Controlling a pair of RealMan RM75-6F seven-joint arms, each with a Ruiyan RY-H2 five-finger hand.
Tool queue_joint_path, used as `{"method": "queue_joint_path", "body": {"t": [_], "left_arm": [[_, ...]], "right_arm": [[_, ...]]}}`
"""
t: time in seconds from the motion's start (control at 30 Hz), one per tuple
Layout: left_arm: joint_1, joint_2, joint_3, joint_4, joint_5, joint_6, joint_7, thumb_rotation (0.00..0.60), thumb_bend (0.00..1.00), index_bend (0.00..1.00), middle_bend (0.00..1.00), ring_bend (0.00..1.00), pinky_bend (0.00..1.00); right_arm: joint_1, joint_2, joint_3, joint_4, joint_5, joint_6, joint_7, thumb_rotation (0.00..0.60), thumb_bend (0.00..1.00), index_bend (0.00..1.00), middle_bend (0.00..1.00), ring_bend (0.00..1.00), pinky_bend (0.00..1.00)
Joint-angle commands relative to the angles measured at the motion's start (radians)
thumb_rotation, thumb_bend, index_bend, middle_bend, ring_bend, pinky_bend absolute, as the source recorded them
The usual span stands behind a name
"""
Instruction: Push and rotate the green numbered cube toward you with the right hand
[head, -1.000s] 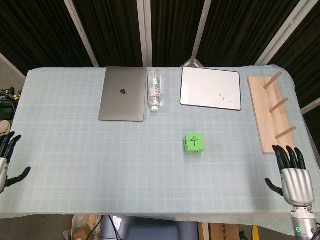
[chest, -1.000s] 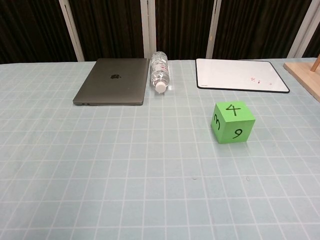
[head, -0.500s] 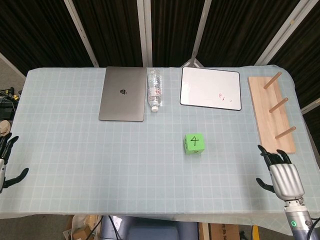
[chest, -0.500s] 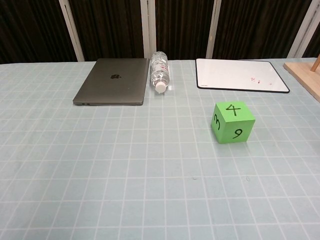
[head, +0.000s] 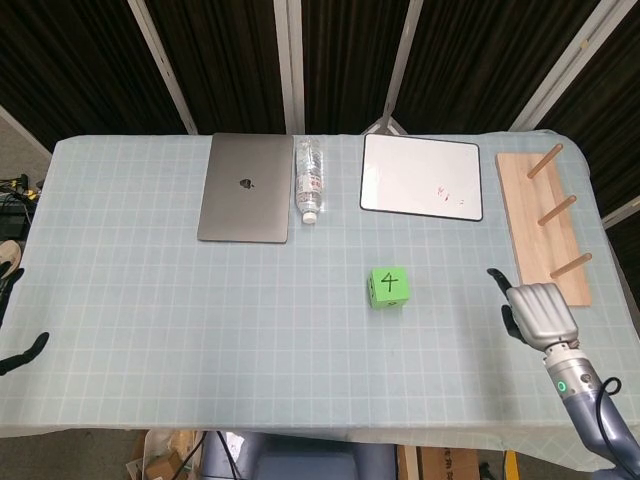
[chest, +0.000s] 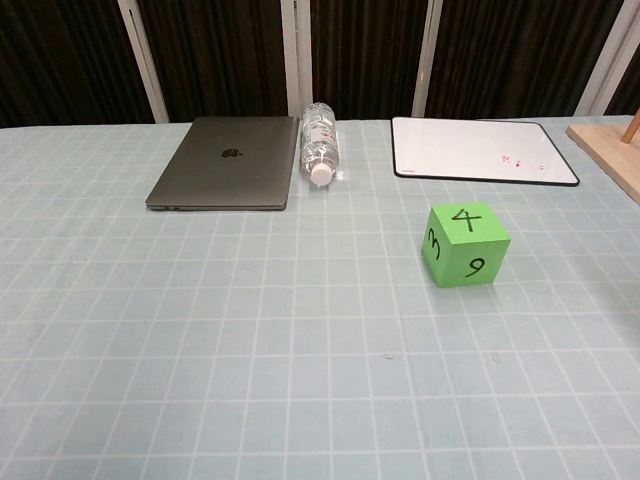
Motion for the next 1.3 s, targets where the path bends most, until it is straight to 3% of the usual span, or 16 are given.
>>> {"method": "queue_joint_path", "body": {"t": [0.03, 0.27, 0.6, 0.83, 1.3], "left_arm": [[-0.001, -0.001, 0.000, 0.000, -0.003, -0.003, 0.004, 0.600, 0.32, 0.10, 0.00, 0.00, 0.00], [-0.003, -0.001, -0.004, -0.001, -0.012, -0.009, 0.008, 0.600, 0.32, 0.10, 0.00, 0.00, 0.00], [-0.002, 0.005, -0.010, 0.002, -0.023, -0.012, -0.009, 0.600, 0.32, 0.10, 0.00, 0.00, 0.00], [0.000, 0.009, -0.016, 0.006, -0.029, -0.009, -0.024, 0.600, 0.32, 0.10, 0.00, 0.00, 0.00], [-0.001, 0.010, -0.018, 0.004, -0.036, -0.015, -0.022, 0.600, 0.32, 0.10, 0.00, 0.00, 0.00]], "right_arm": [[0.148, 0.014, 0.021, -0.062, 0.215, -0.095, -0.192, 0.600, 0.78, 0.17, 0.78, 0.76, 0.65], [0.315, -0.055, 0.008, -0.059, 0.507, -0.067, -0.367, 0.600, 0.81, 0.17, 0.78, 0.76, 0.65], [0.482, -0.158, -0.036, 0.024, 0.780, -0.060, -0.471, 0.600, 0.90, 0.17, 0.79, 0.77, 0.68], [0.554, -0.205, -0.068, 0.057, 0.873, -0.051, -0.503, 0.600, 0.90, 0.17, 0.79, 0.77, 0.68], [0.660, -0.231, -0.109, 0.021, 0.970, -0.051, -0.535, 0.600, 0.90, 0.18, 0.79, 0.77, 0.68]]}}
